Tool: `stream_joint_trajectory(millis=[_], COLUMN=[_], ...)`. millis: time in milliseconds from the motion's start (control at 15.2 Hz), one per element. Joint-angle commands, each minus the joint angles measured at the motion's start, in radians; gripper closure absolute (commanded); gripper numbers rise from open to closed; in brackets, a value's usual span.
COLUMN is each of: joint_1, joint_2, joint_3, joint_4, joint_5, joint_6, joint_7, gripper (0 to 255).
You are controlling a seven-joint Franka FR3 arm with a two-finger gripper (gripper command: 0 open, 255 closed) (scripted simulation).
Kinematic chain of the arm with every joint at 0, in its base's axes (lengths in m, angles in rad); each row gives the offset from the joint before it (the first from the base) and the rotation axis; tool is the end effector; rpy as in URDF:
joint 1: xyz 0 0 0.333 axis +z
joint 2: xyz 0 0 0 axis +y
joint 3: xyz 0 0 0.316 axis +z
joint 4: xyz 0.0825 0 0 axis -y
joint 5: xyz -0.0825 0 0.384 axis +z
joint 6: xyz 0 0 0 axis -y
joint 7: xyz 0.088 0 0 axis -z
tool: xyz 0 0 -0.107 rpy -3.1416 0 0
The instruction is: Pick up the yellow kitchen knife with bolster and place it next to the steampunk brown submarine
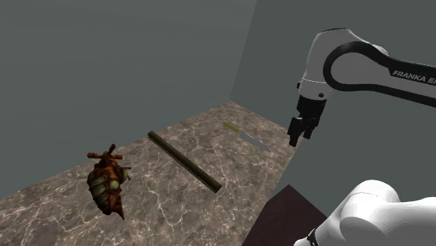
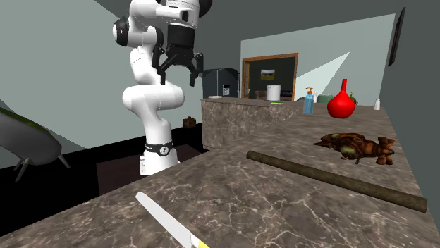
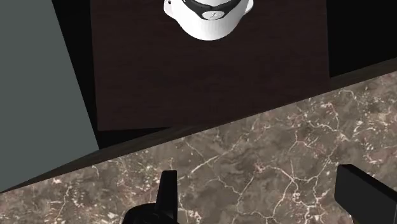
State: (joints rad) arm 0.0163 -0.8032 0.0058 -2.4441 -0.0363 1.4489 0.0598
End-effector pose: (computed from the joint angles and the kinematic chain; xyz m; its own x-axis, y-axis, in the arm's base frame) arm 0.2847 0.0024 0.5455 0.9811 -0.0450 -0.1880 -0.0358 -0.9980 0.0517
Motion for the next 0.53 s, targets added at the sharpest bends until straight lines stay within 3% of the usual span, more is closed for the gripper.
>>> stream_joint_trajectory(millis=[0,462], joint_1=[0.0,-0.011], joint_2=[0.0,0.201], joint_3=[0.0,-0.089], joint_4=[0.0,0.003], joint_5=[0.0,-0.061], joint_6=[0.0,0.221], joint_7=[0.0,-0.13], gripper=[0,0])
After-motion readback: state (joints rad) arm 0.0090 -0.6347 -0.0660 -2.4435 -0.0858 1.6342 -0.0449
